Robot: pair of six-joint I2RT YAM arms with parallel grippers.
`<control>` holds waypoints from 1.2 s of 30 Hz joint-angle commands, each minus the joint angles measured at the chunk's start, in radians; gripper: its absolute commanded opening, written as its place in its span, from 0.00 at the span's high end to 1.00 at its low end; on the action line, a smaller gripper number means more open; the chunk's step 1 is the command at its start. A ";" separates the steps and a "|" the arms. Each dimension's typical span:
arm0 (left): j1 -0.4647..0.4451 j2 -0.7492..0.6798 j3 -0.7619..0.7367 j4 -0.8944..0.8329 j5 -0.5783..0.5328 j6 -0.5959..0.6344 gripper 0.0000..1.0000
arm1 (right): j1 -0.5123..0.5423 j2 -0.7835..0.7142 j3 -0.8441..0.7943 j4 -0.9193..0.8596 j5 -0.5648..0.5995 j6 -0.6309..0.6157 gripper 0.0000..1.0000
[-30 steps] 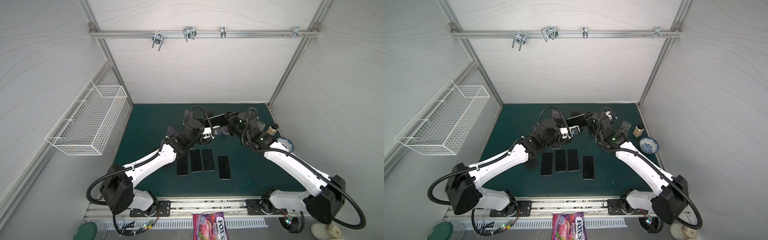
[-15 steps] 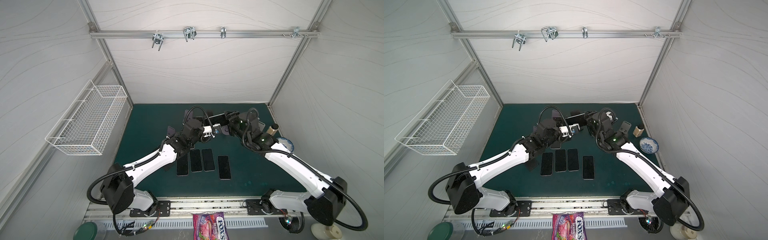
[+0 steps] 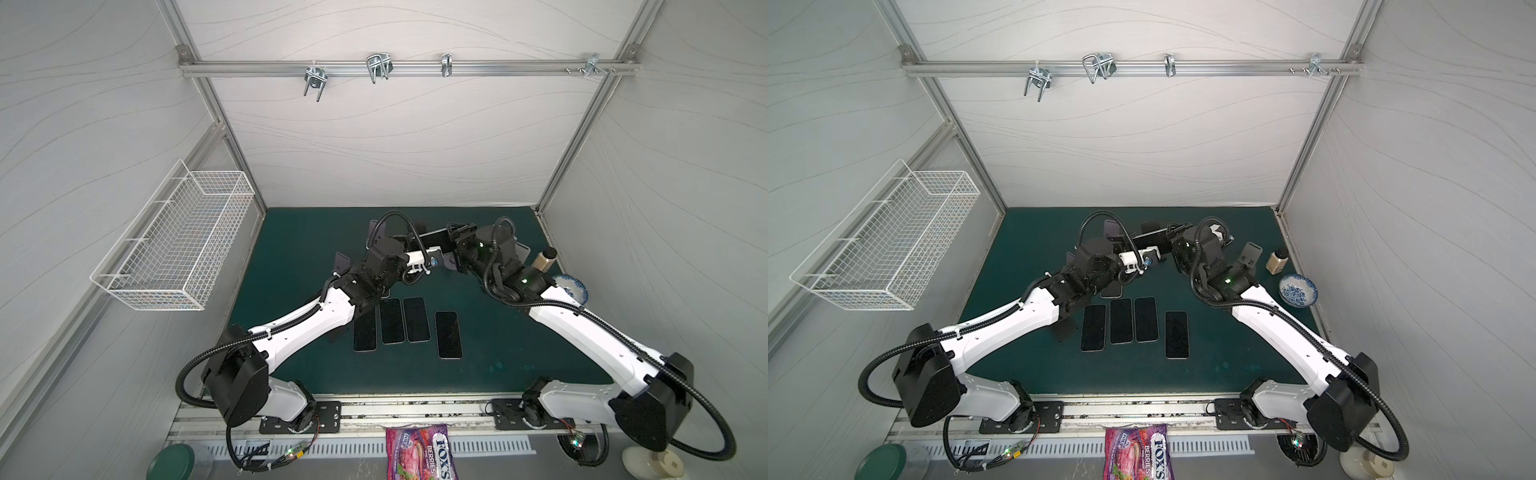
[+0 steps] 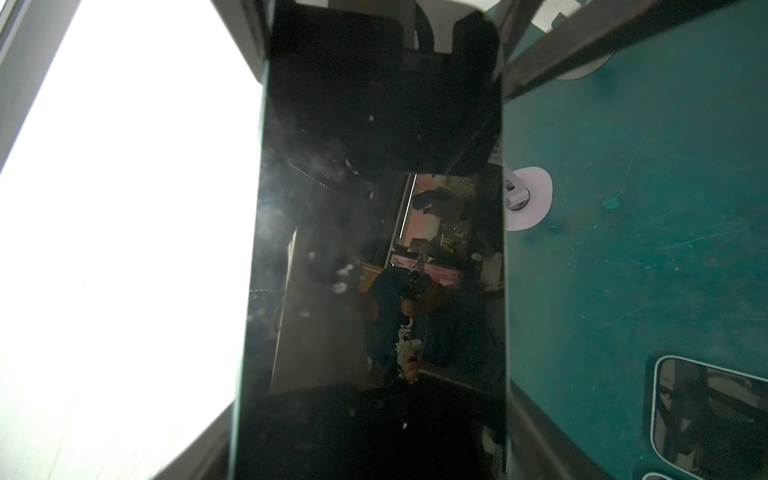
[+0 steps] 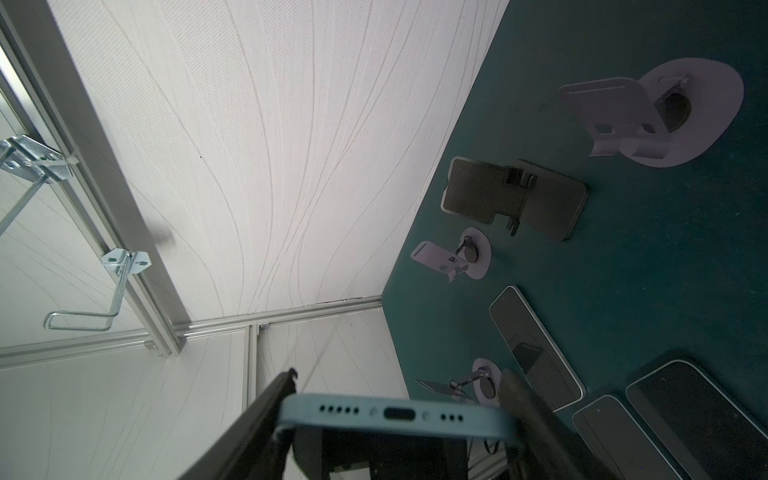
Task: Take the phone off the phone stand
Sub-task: 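Close the left gripper on the teal-edged phone held by the right gripper, then open the right gripper and pull it away while the left gripper holds the phone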
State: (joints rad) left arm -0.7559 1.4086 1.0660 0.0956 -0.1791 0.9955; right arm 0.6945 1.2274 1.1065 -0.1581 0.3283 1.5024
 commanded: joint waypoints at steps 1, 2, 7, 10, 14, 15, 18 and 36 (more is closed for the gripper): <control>-0.008 -0.005 0.051 0.028 0.018 0.014 0.26 | 0.009 -0.042 0.002 0.063 0.001 0.029 1.00; -0.008 -0.006 0.051 0.016 0.021 0.015 0.28 | 0.009 -0.043 0.001 0.062 0.003 0.026 1.00; -0.008 -0.014 0.044 -0.003 0.039 0.015 0.32 | 0.009 -0.055 -0.006 0.063 0.015 0.019 1.00; -0.007 -0.016 0.043 -0.008 0.041 0.014 0.34 | 0.010 -0.059 -0.006 0.069 0.018 0.018 1.00; -0.007 -0.016 0.045 -0.009 0.044 0.014 0.36 | 0.007 -0.052 0.001 0.073 0.012 0.008 0.82; -0.007 -0.018 0.043 -0.009 0.046 0.015 0.36 | 0.005 -0.050 0.005 0.069 0.007 0.004 0.73; -0.007 -0.025 0.037 -0.009 0.047 0.020 0.38 | 0.002 -0.047 0.014 0.050 -0.010 -0.007 0.49; -0.002 -0.040 0.020 -0.021 0.063 0.026 0.41 | -0.040 -0.107 0.045 -0.044 -0.071 -0.113 0.07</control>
State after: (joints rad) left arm -0.7567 1.3975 1.0664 0.0658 -0.1375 0.9955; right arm 0.6712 1.1667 1.1076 -0.2119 0.2729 1.4204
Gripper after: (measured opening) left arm 0.715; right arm 0.930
